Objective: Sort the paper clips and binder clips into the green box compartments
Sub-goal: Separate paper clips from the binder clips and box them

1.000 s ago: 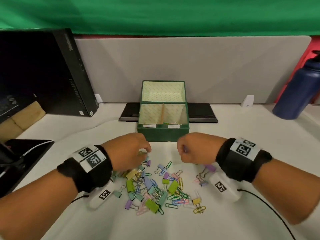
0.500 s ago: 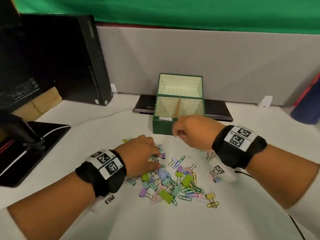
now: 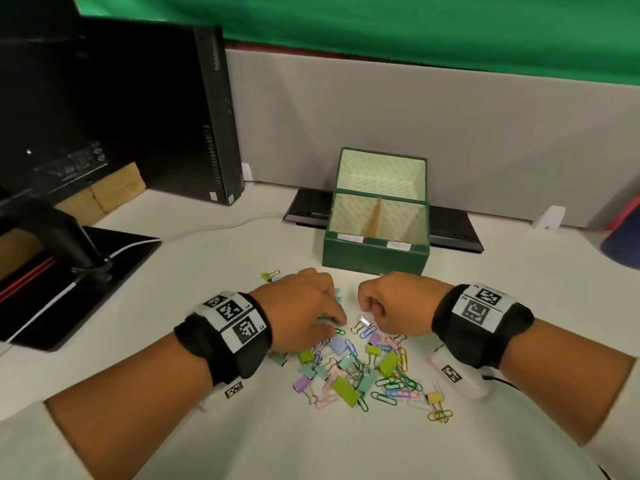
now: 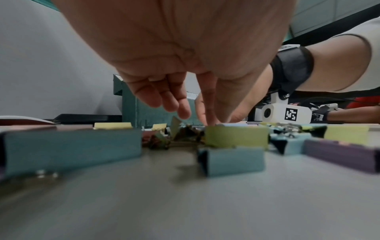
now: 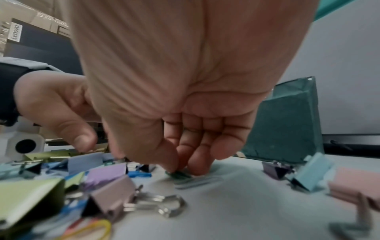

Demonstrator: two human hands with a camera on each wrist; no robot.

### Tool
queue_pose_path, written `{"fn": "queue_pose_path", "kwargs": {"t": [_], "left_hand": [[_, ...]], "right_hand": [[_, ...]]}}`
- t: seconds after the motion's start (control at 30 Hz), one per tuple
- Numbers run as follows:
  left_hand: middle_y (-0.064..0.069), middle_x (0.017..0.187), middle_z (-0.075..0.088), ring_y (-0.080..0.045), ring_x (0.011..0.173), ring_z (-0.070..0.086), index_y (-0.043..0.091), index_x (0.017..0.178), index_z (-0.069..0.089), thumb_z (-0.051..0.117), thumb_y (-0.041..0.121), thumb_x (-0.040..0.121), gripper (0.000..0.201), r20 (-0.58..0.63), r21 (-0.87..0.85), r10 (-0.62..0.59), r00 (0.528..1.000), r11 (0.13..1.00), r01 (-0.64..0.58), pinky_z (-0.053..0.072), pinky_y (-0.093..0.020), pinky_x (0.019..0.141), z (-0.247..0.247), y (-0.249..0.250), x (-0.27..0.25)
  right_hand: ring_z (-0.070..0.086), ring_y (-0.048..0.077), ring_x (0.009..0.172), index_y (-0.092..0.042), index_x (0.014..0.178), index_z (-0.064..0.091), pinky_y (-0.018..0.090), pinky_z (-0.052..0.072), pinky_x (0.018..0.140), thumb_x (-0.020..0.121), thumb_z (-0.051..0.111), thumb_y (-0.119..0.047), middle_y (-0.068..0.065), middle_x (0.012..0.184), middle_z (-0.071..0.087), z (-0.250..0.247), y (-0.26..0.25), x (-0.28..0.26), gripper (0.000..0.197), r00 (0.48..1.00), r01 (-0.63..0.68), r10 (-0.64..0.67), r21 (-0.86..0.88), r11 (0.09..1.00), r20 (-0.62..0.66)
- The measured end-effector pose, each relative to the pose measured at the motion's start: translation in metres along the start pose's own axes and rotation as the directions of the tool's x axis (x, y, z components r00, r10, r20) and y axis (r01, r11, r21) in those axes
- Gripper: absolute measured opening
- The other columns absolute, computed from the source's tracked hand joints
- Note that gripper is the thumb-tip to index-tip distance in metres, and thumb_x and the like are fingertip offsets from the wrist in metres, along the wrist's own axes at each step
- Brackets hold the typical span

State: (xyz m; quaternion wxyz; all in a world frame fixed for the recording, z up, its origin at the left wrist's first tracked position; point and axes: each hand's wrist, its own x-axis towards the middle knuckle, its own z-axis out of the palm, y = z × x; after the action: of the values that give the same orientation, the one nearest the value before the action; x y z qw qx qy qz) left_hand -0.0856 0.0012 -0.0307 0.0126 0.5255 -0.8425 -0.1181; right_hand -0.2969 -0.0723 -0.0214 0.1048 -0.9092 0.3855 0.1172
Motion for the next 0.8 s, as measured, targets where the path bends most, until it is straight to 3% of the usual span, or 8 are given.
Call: {"fn": "queue_pose_path", "kwargs": {"t": [0.1, 0.27, 0.37, 0.4, 0.5, 0.6, 0.7, 0.8], "left_hand": [[0.011, 0.119, 0.048, -0.010, 0.116, 0.040, 0.042, 0.119, 0.066, 0.055, 0.046, 0.094, 0.027, 0.007, 0.007, 0.005, 1.000, 1.000, -0.005, 0.040, -0.032, 0.099, 0.000, 0.001, 0.000], [0.011, 0.110, 0.051, -0.010, 0.111, 0.044, 0.030, 0.093, 0.069, 0.060, 0.039, 0.092, 0.012, -0.029, -0.003, -0.025, 0.999, 1.000, 0.024, 0.041, -0.027, 0.090, 0.000, 0.002, 0.000], [0.012, 0.109, 0.051, -0.011, 0.111, 0.043, 0.028, 0.093, 0.070, 0.060, 0.031, 0.088, 0.012, -0.016, -0.011, -0.016, 1.000, 1.000, 0.016, 0.040, -0.027, 0.091, 0.002, 0.003, -0.001], [0.012, 0.110, 0.050, -0.010, 0.112, 0.042, 0.029, 0.095, 0.069, 0.061, 0.034, 0.087, 0.013, -0.017, -0.022, -0.017, 1.000, 1.000, 0.016, 0.040, -0.027, 0.092, 0.001, 0.003, -0.002], [0.012, 0.112, 0.050, -0.006, 0.113, 0.040, 0.032, 0.100, 0.067, 0.063, 0.058, 0.082, 0.032, -0.004, 0.009, -0.013, 1.000, 1.000, 0.013, 0.040, -0.029, 0.094, 0.001, 0.004, -0.002], [0.011, 0.111, 0.049, -0.007, 0.111, 0.040, 0.033, 0.102, 0.065, 0.067, 0.063, 0.078, 0.039, 0.037, 0.034, -0.026, 0.999, 0.999, 0.025, 0.042, -0.031, 0.094, 0.002, 0.004, 0.000], [0.011, 0.104, 0.047, -0.008, 0.104, 0.041, 0.033, 0.101, 0.061, 0.070, 0.053, 0.080, 0.030, 0.061, -0.023, -0.013, 0.998, 1.000, 0.015, 0.042, -0.029, 0.085, 0.002, 0.006, -0.001], [0.013, 0.095, 0.050, -0.009, 0.095, 0.047, 0.032, 0.098, 0.055, 0.068, 0.039, 0.082, 0.022, 0.052, -0.079, 0.003, 0.999, 0.997, 0.001, 0.044, -0.026, 0.077, 0.000, 0.009, -0.002]], "right_hand": [[0.055, 0.016, 0.080, -0.029, 0.102, 0.058, 0.030, 0.048, 0.067, 0.086, 0.055, -0.016, -0.012, 0.083, 0.056, -0.001, 0.002, -0.001, 0.021, 0.999, -0.017, 0.017, 0.008, 1.000, -0.028], [0.059, 0.014, 0.083, -0.030, 0.092, 0.058, 0.032, 0.054, 0.074, 0.084, 0.065, -0.022, -0.010, 0.090, 0.062, -0.008, 0.005, -0.010, 0.013, 0.999, 0.002, -0.001, 0.036, 0.999, -0.041], [0.060, 0.013, 0.082, -0.031, 0.090, 0.060, 0.034, 0.055, 0.075, 0.085, 0.062, -0.024, -0.010, 0.089, 0.064, -0.008, 0.000, -0.015, 0.008, 0.998, 0.041, -0.039, 0.043, 0.998, -0.045], [0.060, 0.012, 0.080, -0.030, 0.089, 0.061, 0.032, 0.055, 0.072, 0.086, 0.062, -0.028, -0.010, 0.086, 0.065, -0.007, -0.004, -0.017, 0.003, 0.998, 0.052, -0.049, 0.054, 0.997, -0.051], [0.059, 0.012, 0.072, -0.026, 0.087, 0.060, 0.033, 0.053, 0.067, 0.085, 0.067, -0.049, -0.008, 0.080, 0.064, -0.003, -0.015, -0.019, 0.024, 0.999, 0.036, -0.034, 0.067, 0.997, -0.027], [0.053, 0.012, 0.069, -0.023, 0.091, 0.061, 0.027, 0.047, 0.065, 0.087, 0.067, -0.039, -0.009, 0.079, 0.061, 0.002, -0.022, -0.017, 0.017, 0.998, 0.051, -0.050, 0.035, 0.998, -0.035], [0.054, 0.010, 0.070, -0.025, 0.092, 0.064, 0.020, 0.044, 0.062, 0.087, 0.064, -0.024, -0.009, 0.080, 0.062, 0.001, -0.019, -0.016, 0.005, 0.998, 0.054, -0.051, 0.122, 0.991, -0.029], [0.056, 0.007, 0.070, -0.028, 0.089, 0.063, 0.023, 0.049, 0.064, 0.086, 0.065, -0.025, -0.008, 0.081, 0.065, -0.005, -0.011, -0.019, 0.004, 0.999, 0.028, -0.020, 0.171, 0.985, -0.047]]}}
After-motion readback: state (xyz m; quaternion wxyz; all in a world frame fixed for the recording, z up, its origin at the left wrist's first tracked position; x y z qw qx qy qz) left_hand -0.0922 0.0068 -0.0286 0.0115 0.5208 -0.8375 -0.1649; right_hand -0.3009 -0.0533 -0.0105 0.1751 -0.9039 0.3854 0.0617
